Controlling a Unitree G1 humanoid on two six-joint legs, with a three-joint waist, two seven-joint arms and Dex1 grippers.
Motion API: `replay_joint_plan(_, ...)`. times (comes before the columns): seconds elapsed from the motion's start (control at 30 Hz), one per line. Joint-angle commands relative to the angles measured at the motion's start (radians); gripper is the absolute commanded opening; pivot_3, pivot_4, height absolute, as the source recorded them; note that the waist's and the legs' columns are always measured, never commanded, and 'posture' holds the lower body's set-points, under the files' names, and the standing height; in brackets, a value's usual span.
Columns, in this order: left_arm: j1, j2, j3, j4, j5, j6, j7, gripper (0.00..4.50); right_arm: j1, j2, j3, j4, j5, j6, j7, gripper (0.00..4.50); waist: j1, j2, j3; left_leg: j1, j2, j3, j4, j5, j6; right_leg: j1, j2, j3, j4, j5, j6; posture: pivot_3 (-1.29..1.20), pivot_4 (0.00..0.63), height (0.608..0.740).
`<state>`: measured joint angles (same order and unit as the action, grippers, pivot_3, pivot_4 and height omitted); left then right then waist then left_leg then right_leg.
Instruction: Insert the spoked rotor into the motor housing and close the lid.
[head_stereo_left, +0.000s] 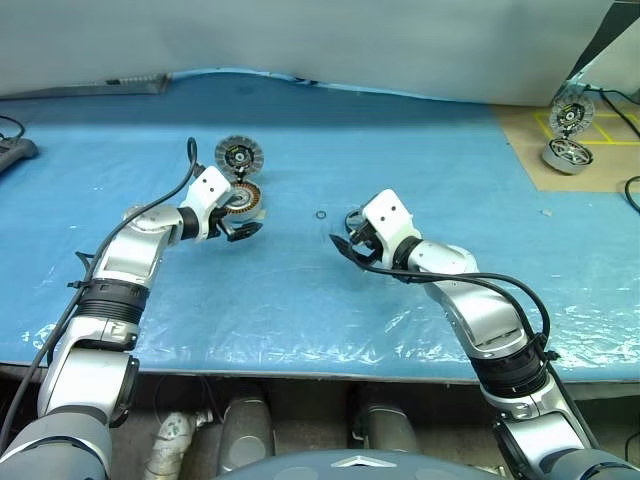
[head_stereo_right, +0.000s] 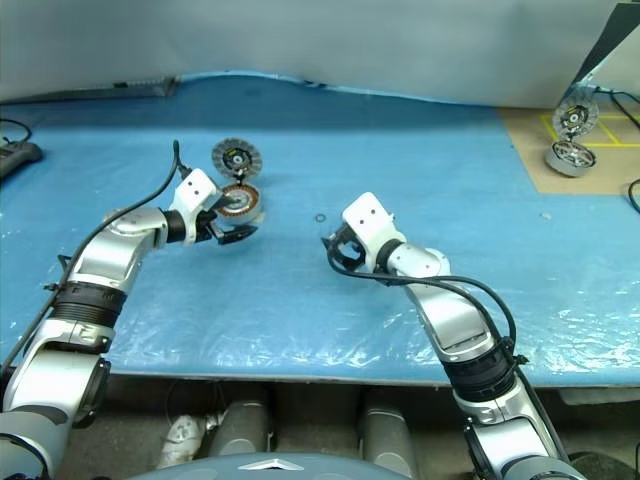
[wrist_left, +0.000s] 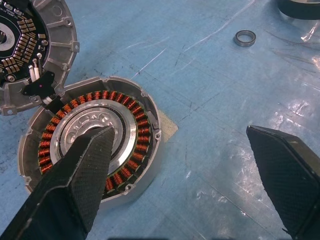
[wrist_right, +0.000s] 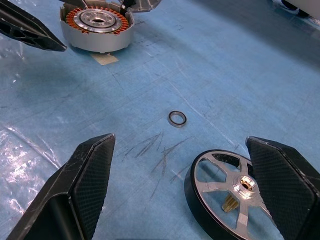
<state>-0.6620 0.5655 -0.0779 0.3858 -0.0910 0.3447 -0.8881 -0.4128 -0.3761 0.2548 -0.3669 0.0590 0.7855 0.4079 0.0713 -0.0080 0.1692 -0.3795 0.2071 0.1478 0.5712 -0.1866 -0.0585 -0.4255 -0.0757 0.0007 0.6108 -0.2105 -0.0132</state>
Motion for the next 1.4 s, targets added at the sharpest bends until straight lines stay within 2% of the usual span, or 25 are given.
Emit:
replay_joint_plan(0.03, -0.018, 0.003, 0.011, -0.011, -0.002, -0.021, 0.005, 4.50, -0.002, 0.003, -0.019, -0.017, -0.003, -0.017, -0.004, 4.45, 0.000, 0.000, 0.000, 0.000, 0.000, 0.000, 0.000, 0.000, 0.000, 0.000, 0.000, 0.000, 0.000, 0.000, 0.000, 0.00, 0.150, 0.740)
replay_joint_plan(1.07, -0.023, 0.014, 0.005, -0.021, 0.006, -0.009, 0.005, 4.50, -0.006, 0.008, -0.014, -0.014, -0.006, -0.015, -0.004, 4.45, 0.000, 0.000, 0.000, 0.000, 0.000, 0.000, 0.000, 0.000, 0.000, 0.000, 0.000, 0.000, 0.000, 0.000, 0.000, 0.00, 0.150, 0.740)
replay_joint_plan(1.27, -0.061, 0.025, -0.006, 0.007, 0.021, -0.016, -0.012, 4.50, -0.009, 0.014, -0.012, -0.010, -0.009, -0.017, -0.005, 4.45, 0.000, 0.000, 0.000, 0.000, 0.000, 0.000, 0.000, 0.000, 0.000, 0.000, 0.000, 0.000, 0.000, 0.000, 0.000, 0.00, 0.150, 0.740)
replay_joint_plan(1.4, -0.148, 0.051, -0.045, 0.078, 0.067, -0.034, -0.054, 4.50, -0.014, 0.020, -0.010, -0.002, -0.012, -0.020, -0.004, 4.45, 0.000, 0.000, 0.000, 0.000, 0.000, 0.000, 0.000, 0.000, 0.000, 0.000, 0.000, 0.000, 0.000, 0.000, 0.000, 0.00, 0.150, 0.740)
